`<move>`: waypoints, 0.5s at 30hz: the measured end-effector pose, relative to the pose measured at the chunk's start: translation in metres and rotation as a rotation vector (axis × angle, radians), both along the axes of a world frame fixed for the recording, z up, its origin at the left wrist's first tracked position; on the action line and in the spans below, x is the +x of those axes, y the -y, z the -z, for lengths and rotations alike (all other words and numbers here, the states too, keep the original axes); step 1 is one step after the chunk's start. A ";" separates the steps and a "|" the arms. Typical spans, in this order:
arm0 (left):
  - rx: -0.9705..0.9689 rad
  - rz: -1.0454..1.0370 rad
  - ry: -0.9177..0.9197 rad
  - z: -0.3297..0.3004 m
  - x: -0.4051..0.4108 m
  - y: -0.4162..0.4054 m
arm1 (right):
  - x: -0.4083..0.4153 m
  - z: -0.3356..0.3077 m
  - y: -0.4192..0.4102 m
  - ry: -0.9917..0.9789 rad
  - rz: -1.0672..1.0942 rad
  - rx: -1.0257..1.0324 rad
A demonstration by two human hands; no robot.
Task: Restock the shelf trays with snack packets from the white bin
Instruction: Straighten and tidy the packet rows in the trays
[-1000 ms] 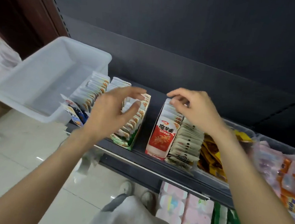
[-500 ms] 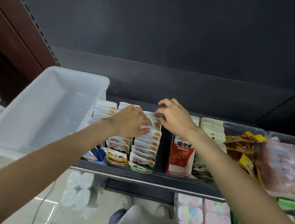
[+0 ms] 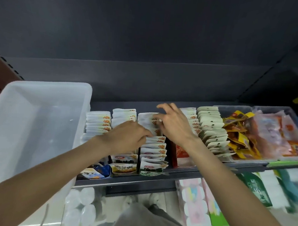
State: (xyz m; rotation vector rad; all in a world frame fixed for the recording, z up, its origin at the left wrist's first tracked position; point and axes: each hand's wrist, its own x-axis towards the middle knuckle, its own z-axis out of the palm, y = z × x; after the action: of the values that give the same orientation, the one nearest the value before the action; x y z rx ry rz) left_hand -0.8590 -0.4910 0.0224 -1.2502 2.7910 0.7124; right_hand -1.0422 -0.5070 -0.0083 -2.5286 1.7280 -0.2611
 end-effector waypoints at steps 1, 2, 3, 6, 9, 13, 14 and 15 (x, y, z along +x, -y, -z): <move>0.017 -0.012 -0.002 0.000 -0.001 0.002 | 0.001 0.000 0.002 0.009 0.002 -0.004; 0.023 -0.028 -0.011 0.002 -0.002 0.005 | 0.002 0.000 0.004 0.013 0.001 -0.005; 0.016 -0.050 -0.033 0.003 -0.004 0.009 | 0.003 0.000 0.007 0.012 -0.003 -0.002; -0.011 -0.156 -0.079 0.008 -0.010 0.024 | 0.004 0.002 0.012 0.030 -0.043 -0.038; -0.044 -0.154 0.089 0.009 -0.020 0.036 | 0.001 0.007 0.016 0.053 -0.081 -0.102; -0.184 -0.015 0.385 0.011 -0.039 0.040 | 0.001 0.008 0.021 0.073 -0.122 -0.143; -0.186 -0.019 0.439 0.010 -0.042 0.041 | 0.001 0.008 0.022 0.078 -0.125 -0.153; -0.191 -0.023 0.488 0.009 -0.045 0.042 | 0.001 0.008 0.022 0.085 -0.123 -0.161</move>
State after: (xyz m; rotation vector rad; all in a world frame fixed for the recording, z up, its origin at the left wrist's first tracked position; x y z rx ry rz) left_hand -0.9040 -0.5332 0.0137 -1.2734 2.4800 0.1119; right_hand -1.0412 -0.5291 -0.0165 -2.6789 1.5732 -0.5104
